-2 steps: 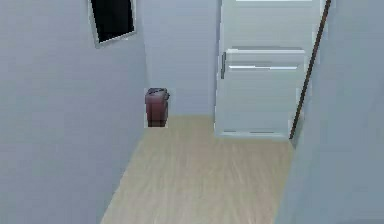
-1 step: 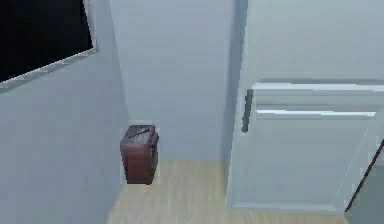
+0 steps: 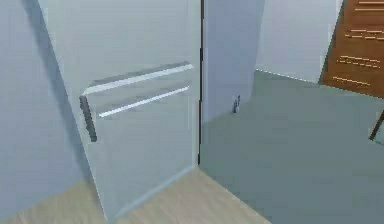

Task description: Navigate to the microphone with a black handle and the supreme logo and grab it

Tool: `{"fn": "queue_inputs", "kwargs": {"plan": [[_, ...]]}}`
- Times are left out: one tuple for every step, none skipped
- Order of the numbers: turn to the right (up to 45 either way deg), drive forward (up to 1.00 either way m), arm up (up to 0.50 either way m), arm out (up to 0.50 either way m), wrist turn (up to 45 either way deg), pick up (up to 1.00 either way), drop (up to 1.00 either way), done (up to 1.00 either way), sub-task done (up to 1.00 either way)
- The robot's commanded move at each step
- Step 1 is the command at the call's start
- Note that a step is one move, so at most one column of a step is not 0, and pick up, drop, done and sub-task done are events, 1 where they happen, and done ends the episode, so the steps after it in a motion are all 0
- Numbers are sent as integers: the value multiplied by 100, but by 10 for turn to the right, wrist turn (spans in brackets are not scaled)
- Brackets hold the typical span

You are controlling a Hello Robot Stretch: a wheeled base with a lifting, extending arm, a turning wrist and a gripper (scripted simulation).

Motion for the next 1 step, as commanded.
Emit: {"fn": "queue_inputs", "kwargs": {"plan": [[450, 0, 0, 0, 0, 0, 0, 0, 0]]}}
